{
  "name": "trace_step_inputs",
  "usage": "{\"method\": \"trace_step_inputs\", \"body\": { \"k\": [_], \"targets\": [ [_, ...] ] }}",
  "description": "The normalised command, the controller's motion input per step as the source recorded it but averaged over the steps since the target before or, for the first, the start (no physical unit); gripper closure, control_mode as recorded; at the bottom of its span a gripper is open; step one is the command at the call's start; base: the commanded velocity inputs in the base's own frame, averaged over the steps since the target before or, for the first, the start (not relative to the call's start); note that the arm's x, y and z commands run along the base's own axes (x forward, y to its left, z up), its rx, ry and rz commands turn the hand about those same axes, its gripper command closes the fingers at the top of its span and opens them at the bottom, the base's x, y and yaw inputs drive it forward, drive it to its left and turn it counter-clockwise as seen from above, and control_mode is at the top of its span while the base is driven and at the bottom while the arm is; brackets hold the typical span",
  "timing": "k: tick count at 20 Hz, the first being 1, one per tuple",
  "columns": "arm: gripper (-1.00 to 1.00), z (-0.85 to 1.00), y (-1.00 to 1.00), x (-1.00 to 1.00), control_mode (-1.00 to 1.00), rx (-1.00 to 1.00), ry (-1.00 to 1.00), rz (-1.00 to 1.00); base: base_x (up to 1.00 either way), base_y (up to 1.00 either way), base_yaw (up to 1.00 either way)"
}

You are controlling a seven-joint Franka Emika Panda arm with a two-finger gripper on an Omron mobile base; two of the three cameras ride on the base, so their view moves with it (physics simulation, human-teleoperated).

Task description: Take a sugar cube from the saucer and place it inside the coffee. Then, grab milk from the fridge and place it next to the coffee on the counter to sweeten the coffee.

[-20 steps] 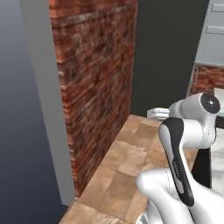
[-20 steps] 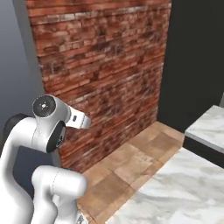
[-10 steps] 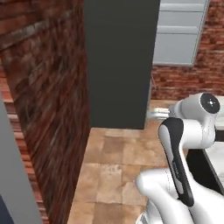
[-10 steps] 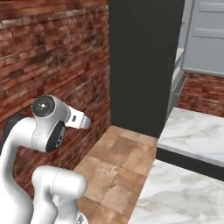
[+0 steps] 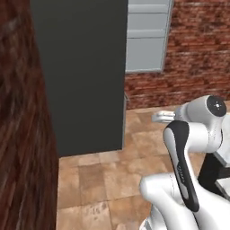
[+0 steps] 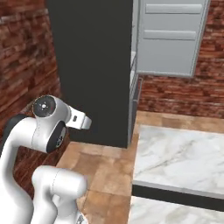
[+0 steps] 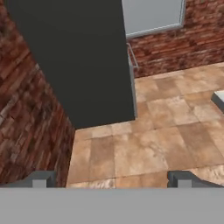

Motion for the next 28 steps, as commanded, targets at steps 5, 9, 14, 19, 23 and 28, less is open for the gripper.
{"method": "trace_step_inputs", "body": {
  "k": [5,9,14,19,23,28],
  "targets": [
    [-1.00,0.00,0.00,0.00,1.00,0.00,0.00,0.00,1.00,0.10,-0.35],
    [-1.00,0.00,0.00,0.00,1.00,0.00,0.00,0.00,1.00,-0.02,-0.28],
    [-1.00,0.00,0.00,0.00,1.00,0.00,0.00,0.00,1.00,-0.35,-0.21],
    [-1.00,0.00,0.00,0.00,1.00,0.00,0.00,0.00,1.00,-0.52,-0.16],
    [-1.00,0.00,0.00,0.00,1.00,0.00,0.00,0.00,1.00,-0.85,-0.14],
    [-1.00,0.00,0.00,0.00,1.00,0.00,0.00,0.00,1.00,-0.33,-0.15]
  ]
}}
